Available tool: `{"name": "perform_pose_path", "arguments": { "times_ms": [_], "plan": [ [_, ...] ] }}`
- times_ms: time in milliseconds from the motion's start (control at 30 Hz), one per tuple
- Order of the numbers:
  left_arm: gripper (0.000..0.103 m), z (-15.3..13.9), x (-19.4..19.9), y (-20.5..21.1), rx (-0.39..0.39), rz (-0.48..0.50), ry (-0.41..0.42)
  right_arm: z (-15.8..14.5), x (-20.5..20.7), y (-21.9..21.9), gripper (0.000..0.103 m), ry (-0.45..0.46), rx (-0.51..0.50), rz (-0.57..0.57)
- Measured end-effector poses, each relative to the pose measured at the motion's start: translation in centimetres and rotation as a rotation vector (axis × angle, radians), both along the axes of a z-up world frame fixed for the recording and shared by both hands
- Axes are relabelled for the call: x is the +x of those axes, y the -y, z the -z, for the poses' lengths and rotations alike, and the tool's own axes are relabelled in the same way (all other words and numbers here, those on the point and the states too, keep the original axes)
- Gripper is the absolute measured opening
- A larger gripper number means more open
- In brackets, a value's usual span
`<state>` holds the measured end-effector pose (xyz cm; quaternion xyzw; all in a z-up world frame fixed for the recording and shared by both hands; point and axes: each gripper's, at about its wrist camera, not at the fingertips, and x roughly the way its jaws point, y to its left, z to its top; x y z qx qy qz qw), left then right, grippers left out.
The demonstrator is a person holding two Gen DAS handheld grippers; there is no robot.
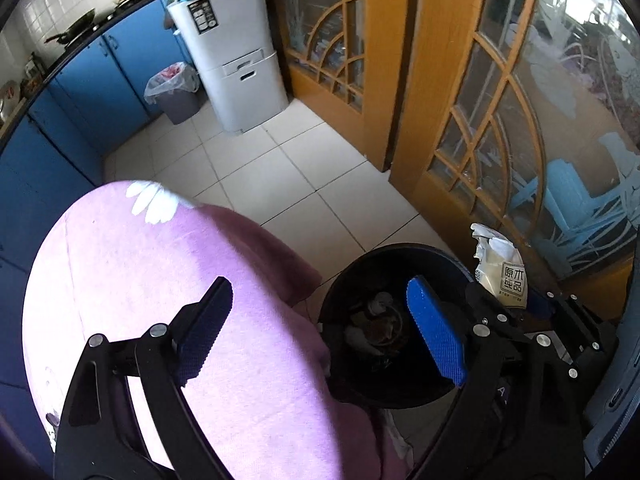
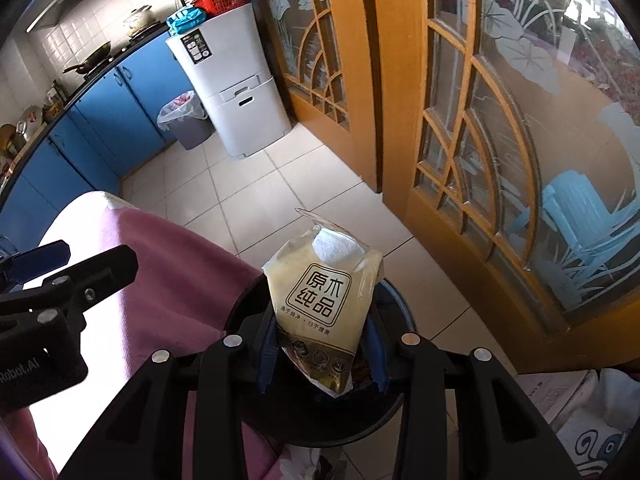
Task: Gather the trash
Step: 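Carry the jar and snack bag over the black bin and release both, then move both open tools back over the table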
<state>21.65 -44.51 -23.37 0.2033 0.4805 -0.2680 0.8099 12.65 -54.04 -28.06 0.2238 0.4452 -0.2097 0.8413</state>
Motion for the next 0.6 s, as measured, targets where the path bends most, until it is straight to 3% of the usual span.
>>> {"name": "perform_pose_path", "arguments": {
  "times_ms": [133,167,200,267,467,600],
  "plan": [
    [0.088,0.0,0.8,-1.4,0.000,-0.039,-0.004,0.3,0.6,-0.3,0.043,0.007,0.020,-0.008],
    [0.088,-0.2,1.0,-1.8,0.000,-0.048,-0.002,0.3,0.7,-0.3,0.052,0.010,0.024,-0.010],
    [0.088,-0.3,1.2,-2.2,-0.001,-0.058,0.000,0.3,0.9,-0.4,0.072,0.015,0.033,-0.017],
    [0.088,-0.5,1.5,-3.1,-0.004,-0.073,0.002,0.1,1.0,-0.5,0.083,0.028,0.041,-0.018],
    [0.089,-1.2,1.9,-6.4,-0.015,-0.114,0.011,-0.3,1.4,-1.3,0.083,0.018,0.031,-0.026],
    [0.091,-1.8,2.3,-9.7,-0.028,-0.153,0.016,-1.0,1.7,-2.6,0.089,0.020,0.015,-0.040]
  ]
}}
